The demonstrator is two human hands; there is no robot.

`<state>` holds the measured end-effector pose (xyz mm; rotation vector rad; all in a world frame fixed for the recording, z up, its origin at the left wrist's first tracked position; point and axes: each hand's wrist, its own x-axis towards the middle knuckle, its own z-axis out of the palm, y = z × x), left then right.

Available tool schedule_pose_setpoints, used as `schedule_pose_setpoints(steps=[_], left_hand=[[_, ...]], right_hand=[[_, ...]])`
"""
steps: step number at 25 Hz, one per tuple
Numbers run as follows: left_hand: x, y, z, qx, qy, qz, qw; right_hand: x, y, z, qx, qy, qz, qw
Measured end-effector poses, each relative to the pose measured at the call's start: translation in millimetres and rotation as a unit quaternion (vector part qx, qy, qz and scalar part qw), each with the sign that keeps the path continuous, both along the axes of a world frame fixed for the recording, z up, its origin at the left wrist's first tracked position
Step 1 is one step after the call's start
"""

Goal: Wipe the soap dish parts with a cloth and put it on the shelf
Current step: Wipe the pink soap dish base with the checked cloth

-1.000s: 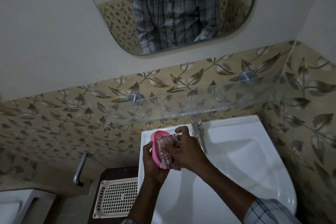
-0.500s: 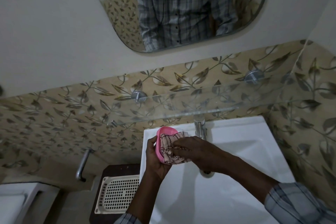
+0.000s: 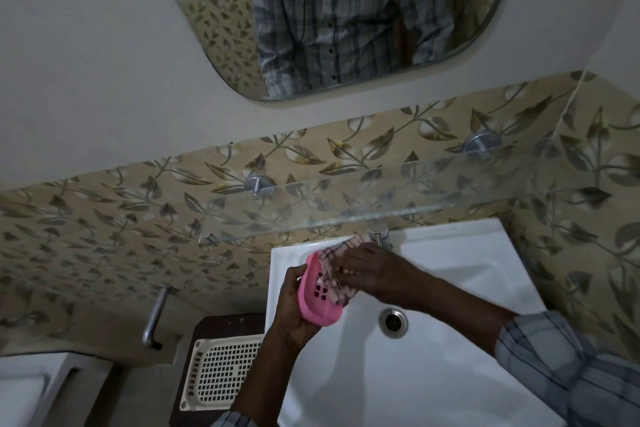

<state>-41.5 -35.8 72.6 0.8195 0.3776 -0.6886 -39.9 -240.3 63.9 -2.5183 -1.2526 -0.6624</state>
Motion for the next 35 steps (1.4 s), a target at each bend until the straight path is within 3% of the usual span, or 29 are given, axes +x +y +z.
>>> schedule_pose_setpoints(steps=[4, 6, 7, 9, 10, 11, 12, 13, 15, 17, 18, 19, 20, 21, 22, 23, 25, 26, 28, 30, 31, 32, 34, 35], left_hand=[[8.9, -5.2, 5.7, 0.001, 0.006, 0.040, 0.999], [8.1, -5.4, -0.1, 0.033, 0.019, 0.059, 0.998], [7.9, -5.6, -2.8, 0.043, 0.019, 0.070, 0.996], [9.8, -2.8, -4.3, 0.051, 0.014, 0.086, 0.995], [11.4, 0.7, -3.2, 0.051, 0.015, 0.080, 0.995], [13.8, 5.0, -1.6, 0.051, 0.018, 0.062, 0.997], [15.4, 9.3, -0.6, 0.059, 0.023, 0.038, 0.997], [16.2, 12.6, -1.2, 0.074, 0.027, 0.013, 0.997], [16.1, 11.4, -2.7, 0.101, 0.018, -0.016, 0.995], [11.2, 5.3, -8.2, 0.114, 0.001, 0.017, 0.993], [8.4, 2.8, -11.8, 0.120, -0.008, 0.041, 0.992], [6.6, 0.7, -15.0, 0.121, -0.017, 0.059, 0.991], [6.4, -0.6, -17.3, 0.119, -0.031, 0.066, 0.990], [7.1, -1.9, -17.0, 0.107, -0.043, 0.069, 0.991], [8.0, -1.5, -14.8, 0.092, -0.050, 0.067, 0.992], [10.6, 0.6, -12.4, 0.083, -0.052, 0.062, 0.993], [17.5, 7.9, -10.2, 0.087, -0.037, 0.035, 0.995], [19.8, 12.1, -10.7, 0.093, -0.029, 0.016, 0.995], [18.7, 16.4, -11.7, 0.112, -0.023, -0.012, 0.993], [14.5, 13.3, -13.3, 0.123, -0.018, -0.004, 0.992], [12.8, 10.0, -14.1, 0.139, -0.032, 0.014, 0.990], [11.8, 8.6, -17.6, 0.173, -0.053, 0.035, 0.983], [7.9, 4.8, -20.1, 0.209, -0.111, 0.068, 0.969], [4.0, 1.4, -20.2, 0.197, -0.128, 0.074, 0.969]], right_hand=[[-0.4, 24.9, 7.4, -0.020, 0.023, -0.006, 1.000], [-16.2, 50.0, 9.6, 0.029, 0.101, -0.050, 0.993], [-22.6, 60.6, 13.0, 0.120, 0.201, -0.104, 0.967], [-27.9, 80.1, 15.9, 0.276, 0.392, -0.175, 0.860], [-30.6, 82.7, 15.6, 0.275, 0.423, -0.165, 0.847], [-31.1, 79.3, 12.0, 0.203, 0.364, -0.140, 0.898], [-28.7, 69.2, 5.9, 0.106, 0.258, -0.100, 0.955], [-25.1, 55.1, -1.3, 0.001, 0.142, -0.055, 0.988], [-15.1, 33.1, -4.5, -0.078, 0.047, -0.019, 0.996], [-16.6, 40.1, 0.5, -0.028, 0.117, -0.059, 0.991], [-19.2, 51.4, 4.8, 0.036, 0.202, -0.100, 0.974], [-20.8, 64.5, 10.4, 0.139, 0.341, -0.145, 0.918], [-19.6, 75.8, 13.0, 0.269, 0.482, -0.186, 0.813], [-18.5, 83.9, 15.9, 0.387, 0.560, -0.201, 0.704], [-21.2, 88.9, 18.5, 0.447, 0.567, -0.202, 0.661], [-24.2, 88.0, 19.1, 0.439, 0.516, -0.196, 0.709], [-26.0, 74.8, 9.5, 0.218, 0.307, -0.135, 0.917], [-24.1, 63.2, 5.8, 0.105, 0.195, -0.074, 0.972], [-19.0, 41.8, -2.3, -0.016, 0.091, 0.006, 0.996], [-21.6, 44.9, -11.5, 0.034, 0.098, -0.014, 0.994], [-26.8, 55.3, -11.2, 0.104, 0.157, -0.061, 0.980], [-33.8, 68.8, -6.2, 0.201, 0.292, -0.111, 0.929], [-31.5, 81.5, 6.2, 0.392, 0.542, -0.148, 0.728], [-23.7, 80.0, 11.9, 0.476, 0.597, -0.149, 0.628]])
